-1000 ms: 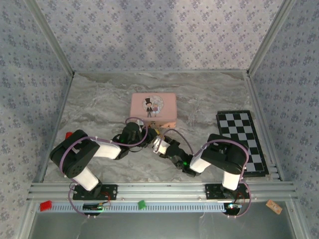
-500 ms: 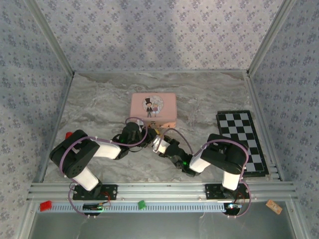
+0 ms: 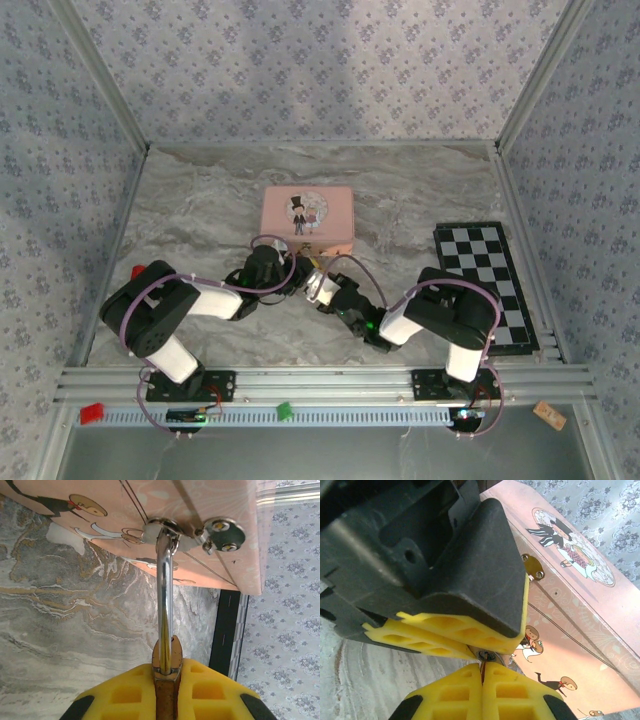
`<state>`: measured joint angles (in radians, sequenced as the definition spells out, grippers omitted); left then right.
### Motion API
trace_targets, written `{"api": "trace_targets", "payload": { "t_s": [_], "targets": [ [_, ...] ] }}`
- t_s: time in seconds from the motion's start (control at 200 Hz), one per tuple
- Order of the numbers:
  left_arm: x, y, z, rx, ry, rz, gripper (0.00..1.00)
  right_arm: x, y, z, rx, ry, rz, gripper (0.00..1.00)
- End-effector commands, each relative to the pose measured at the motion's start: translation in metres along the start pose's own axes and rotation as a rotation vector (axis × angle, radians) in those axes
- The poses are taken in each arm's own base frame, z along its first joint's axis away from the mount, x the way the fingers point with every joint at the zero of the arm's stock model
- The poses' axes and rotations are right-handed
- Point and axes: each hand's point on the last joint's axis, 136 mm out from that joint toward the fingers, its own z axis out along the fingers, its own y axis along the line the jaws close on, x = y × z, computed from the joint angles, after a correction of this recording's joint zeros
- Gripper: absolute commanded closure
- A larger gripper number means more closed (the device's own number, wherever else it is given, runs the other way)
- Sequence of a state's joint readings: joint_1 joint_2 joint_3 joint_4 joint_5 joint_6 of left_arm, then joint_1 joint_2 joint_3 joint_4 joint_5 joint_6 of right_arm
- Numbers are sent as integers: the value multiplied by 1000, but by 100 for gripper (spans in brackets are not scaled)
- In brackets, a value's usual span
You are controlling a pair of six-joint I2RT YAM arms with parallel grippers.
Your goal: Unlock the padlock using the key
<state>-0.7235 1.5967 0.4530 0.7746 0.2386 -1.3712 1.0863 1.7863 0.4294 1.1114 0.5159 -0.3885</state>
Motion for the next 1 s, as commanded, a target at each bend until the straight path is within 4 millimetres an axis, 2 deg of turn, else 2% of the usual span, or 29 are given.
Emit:
{"api": "trace_targets", "payload": {
  "t_s": [0.0,0.36,0.765,0.875,0.999],
  "targets": [
    [-1,-28,-2,103,-2,43,90,-7,-19,4,42,6,106,97],
    [-2,-41,-3,147,-7,62,89,-6,-39,-1,50,10,369,100],
    [-2,-41,-3,149,-11,68,89,0,-38,-1,-5,46,673,100],
    [-2,-39,-4,144,-15,73,83,4,-38,-5,0,66,758,100],
    [-4,-36,-5,136,-25,77,70,14,-37,-8,5,108,851,100]
  ]
}}
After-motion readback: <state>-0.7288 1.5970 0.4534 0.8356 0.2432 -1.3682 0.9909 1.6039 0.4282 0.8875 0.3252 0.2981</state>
